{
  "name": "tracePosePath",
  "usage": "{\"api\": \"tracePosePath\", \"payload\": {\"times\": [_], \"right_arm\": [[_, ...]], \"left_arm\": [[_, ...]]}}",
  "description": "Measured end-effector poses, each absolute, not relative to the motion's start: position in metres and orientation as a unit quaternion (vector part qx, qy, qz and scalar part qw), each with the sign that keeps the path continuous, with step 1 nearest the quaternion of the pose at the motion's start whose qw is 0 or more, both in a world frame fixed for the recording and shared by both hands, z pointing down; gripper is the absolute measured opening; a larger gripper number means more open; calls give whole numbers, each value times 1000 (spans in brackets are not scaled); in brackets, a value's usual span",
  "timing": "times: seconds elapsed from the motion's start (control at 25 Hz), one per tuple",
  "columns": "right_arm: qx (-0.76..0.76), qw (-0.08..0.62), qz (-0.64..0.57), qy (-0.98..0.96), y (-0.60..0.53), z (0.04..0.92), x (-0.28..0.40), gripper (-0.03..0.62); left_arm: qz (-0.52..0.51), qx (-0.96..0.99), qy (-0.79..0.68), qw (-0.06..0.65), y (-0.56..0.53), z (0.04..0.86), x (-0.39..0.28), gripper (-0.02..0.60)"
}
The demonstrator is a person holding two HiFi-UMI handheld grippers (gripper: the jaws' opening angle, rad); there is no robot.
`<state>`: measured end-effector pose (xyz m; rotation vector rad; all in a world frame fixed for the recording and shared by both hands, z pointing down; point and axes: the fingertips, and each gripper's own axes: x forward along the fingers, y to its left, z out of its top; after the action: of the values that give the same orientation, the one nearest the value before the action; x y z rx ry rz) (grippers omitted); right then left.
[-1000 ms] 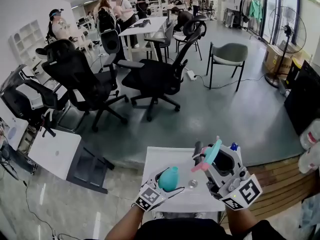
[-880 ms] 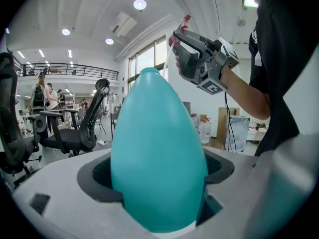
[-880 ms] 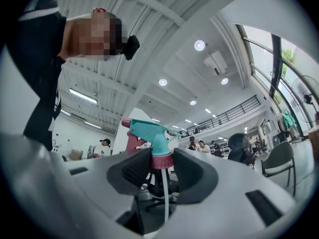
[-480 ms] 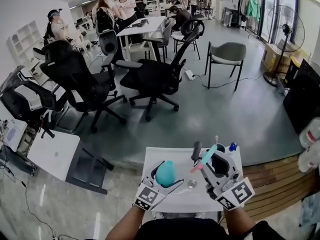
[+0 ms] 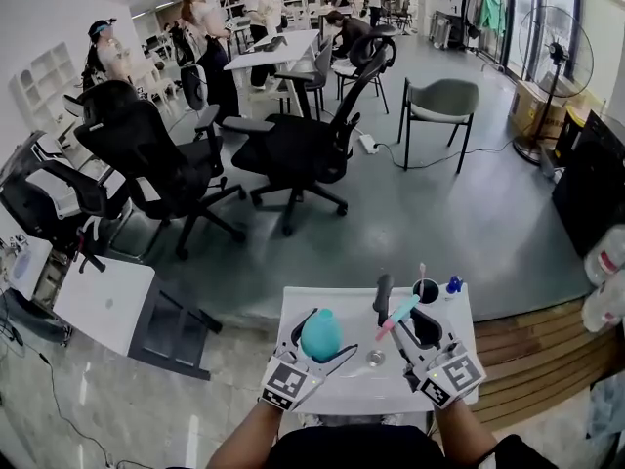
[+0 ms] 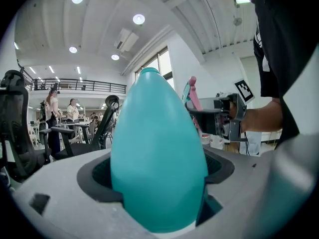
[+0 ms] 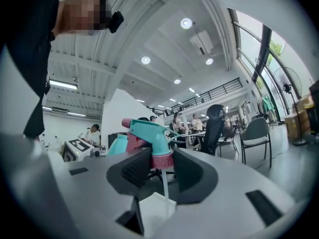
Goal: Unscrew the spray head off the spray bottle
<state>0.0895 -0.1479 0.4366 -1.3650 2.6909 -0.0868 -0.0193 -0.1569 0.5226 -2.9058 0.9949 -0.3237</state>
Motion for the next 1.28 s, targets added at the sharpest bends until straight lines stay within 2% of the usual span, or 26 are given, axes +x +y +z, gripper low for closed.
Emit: {"api": "tracePosePath", "payload": {"times": [0.28, 0.52, 1.28], "right_arm": [[-479, 31, -33, 877, -151, 462, 105, 144], [-497, -14, 14, 867, -150, 477, 110, 144], [-540, 30, 8, 841, -155, 459, 134, 144]], "left_arm": [[-93, -940, 326, 29, -158, 518, -18, 457], [-88, -937, 336, 29, -162, 516, -20, 457], [-78, -921, 381, 10, -173, 519, -35, 457]]}}
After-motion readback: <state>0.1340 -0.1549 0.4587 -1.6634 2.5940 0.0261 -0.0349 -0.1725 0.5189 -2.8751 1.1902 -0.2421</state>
